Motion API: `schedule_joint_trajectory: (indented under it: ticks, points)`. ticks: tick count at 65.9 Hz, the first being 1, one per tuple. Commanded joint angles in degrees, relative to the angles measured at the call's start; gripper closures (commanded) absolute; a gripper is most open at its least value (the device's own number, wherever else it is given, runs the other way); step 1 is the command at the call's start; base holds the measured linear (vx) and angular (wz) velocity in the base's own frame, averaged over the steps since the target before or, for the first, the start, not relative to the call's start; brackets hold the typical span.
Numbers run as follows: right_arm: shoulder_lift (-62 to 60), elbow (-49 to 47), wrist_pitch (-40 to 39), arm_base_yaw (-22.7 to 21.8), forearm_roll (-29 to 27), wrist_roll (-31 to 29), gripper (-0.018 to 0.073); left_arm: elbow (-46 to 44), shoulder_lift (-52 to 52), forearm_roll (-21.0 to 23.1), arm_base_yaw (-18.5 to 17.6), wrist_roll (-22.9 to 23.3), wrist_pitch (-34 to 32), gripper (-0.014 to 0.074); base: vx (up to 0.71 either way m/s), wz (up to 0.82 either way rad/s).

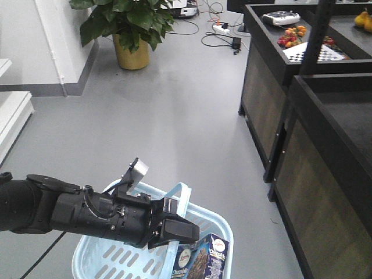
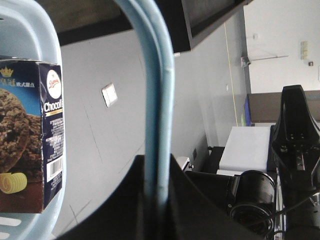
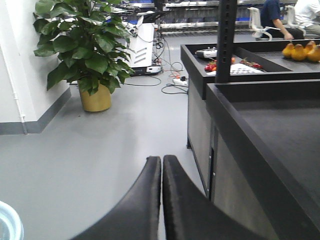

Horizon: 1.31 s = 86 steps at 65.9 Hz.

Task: Left arm holds basket, right arm returns cookies
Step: 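Drive past the potted plant and turn toward the snack shelves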

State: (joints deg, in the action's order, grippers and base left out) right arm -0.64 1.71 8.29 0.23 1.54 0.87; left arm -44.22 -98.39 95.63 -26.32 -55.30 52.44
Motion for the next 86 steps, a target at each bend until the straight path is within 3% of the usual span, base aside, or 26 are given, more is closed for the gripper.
schedule_joint_trajectory:
  ticks: [1, 86]
  points:
    - [-0.6, -0.1, -4.5, 0.0, 0.2, -0.1, 0.0568, -1.1, 3.0, 3.7, -0.1, -0.6, 4.4, 0.0603, 0.25, 0.18]
    - [-0.6, -0.1, -4.5, 0.0, 0.2, -0.1, 0.0568, -1.1, 3.0, 3.7, -0.1, -0.6, 4.4, 0.0603, 0.26, 0.09]
